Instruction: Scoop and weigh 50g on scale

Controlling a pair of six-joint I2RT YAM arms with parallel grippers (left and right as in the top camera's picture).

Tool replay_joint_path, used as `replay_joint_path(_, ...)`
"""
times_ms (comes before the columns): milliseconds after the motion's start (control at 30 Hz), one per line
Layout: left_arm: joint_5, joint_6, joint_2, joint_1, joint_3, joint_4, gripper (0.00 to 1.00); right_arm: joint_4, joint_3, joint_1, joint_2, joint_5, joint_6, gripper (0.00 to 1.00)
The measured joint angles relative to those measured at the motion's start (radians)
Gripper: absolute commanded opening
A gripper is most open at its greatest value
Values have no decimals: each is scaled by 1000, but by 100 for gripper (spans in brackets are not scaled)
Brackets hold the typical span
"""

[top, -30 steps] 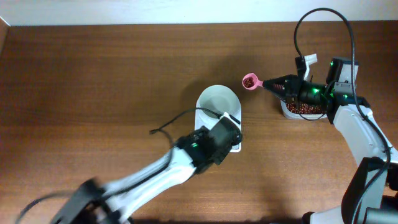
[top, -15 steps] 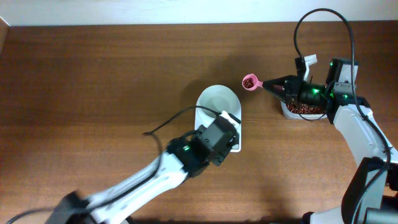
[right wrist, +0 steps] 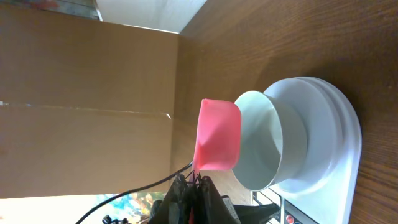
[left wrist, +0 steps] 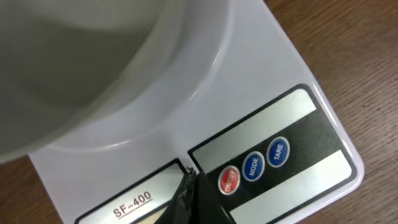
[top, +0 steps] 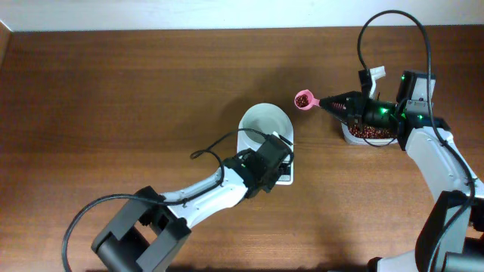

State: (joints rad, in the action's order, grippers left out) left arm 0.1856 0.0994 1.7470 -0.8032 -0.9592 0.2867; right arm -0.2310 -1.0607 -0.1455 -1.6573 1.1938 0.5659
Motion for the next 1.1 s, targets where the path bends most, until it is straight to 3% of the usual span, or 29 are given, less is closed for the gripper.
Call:
replay_joint_path(233, -40, -76, 0, -4, 0, -5, 0, 0, 0, 0, 0, 0, 0, 4)
replay_joint_path(1100, -82, -143, 27, -8, 0, -31, 0, 0, 0, 0, 0, 0, 0, 4)
